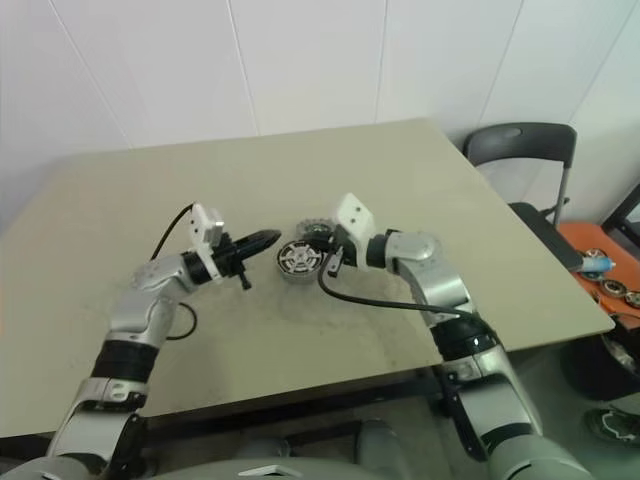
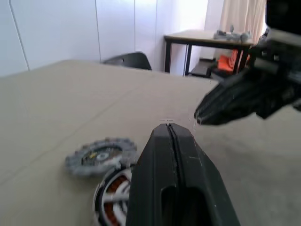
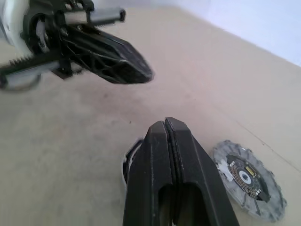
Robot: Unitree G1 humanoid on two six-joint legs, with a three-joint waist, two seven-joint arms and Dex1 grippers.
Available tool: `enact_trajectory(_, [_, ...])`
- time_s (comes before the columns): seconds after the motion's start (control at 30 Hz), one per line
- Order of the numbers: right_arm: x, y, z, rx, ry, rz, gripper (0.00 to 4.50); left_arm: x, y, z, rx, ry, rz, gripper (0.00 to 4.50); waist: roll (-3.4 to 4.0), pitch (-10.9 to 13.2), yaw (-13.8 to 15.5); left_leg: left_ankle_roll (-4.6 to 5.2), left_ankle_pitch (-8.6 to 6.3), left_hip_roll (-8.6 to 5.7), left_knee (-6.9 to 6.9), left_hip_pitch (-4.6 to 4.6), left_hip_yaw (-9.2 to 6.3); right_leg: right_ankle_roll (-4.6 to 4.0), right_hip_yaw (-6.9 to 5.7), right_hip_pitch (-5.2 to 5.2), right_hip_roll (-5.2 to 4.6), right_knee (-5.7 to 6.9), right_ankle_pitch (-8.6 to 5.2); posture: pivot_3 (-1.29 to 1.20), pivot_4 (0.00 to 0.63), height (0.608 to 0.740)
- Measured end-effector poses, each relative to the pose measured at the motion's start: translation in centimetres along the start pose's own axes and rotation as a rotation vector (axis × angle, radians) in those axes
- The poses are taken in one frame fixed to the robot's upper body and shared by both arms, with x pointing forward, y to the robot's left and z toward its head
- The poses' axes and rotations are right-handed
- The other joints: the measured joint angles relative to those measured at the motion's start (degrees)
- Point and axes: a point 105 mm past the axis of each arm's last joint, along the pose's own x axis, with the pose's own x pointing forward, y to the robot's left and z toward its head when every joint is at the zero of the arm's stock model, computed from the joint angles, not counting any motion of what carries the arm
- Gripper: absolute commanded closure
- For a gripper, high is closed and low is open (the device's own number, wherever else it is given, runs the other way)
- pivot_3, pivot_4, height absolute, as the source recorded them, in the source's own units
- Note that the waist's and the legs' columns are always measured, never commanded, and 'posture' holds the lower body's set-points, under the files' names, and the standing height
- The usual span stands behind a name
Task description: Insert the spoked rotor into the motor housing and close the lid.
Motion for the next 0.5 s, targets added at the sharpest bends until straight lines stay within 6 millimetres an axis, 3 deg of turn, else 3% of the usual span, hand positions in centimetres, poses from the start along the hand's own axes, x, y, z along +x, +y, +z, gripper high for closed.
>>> enact_trajectory(0.07, [0.0,-0.1,-0.6,-0.034,0.079,0.043,4.5,-1.8,0.1,-0.9,0.013,0.044,0.024,4.47,0.01,0.0,0.05,0.0,0.0,0.0,0.0,-0.02,-0.02,0.0,-0.02,-0.02,0.0,0.02,0.0,0.0,0.0,0.74])
enact_trajectory(0.17, [-0.6,-0.2,-1.3,-0.09,0.174,0.11,3.88,-4.2,0.5,-2.2,0.036,0.11,0.079,4.5,0.03,0.02,0.1,0.0,0.0,0.01,-0.02,-0.08,-0.02,0.0,-0.02,-0.08,0.0,0.01,-0.01,0.0,0.0,0.74])
enact_trajectory(0.27, [-1.0,-0.2,-1.5,-0.182,0.263,0.187,2.91,-4.9,0.9,-2.0,0.044,0.102,0.134,4.5,0.02,0.02,0.28,0.0,0.0,0.0,0.01,-0.14,-0.02,0.0,-0.05,-0.1,-0.01,0.01,-0.01,0.0,0.0,0.74])
enact_trajectory(0.37, [-1.1,-0.9,-1.3,-0.244,0.316,0.215,1.86,-4.5,0.7,-0.9,0.077,0.065,0.134,4.5,0.03,0.02,0.11,0.0,0.0,0.01,0.01,-0.13,-0.01,0.0,-0.04,-0.11,-0.02,0.01,0.0,0.0,0.0,0.74])
enact_trajectory(0.5, [-1.3,-1.9,-1.3,-0.294,0.369,0.217,0.45,-4.4,0.7,-0.8,0.067,0.06,0.141,4.5,0.03,0.02,-0.04,0.0,0.0,0.01,-0.02,-0.14,-0.01,-0.01,-0.04,-0.15,-0.01,0.01,0.0,0.0,0.0,0.74])
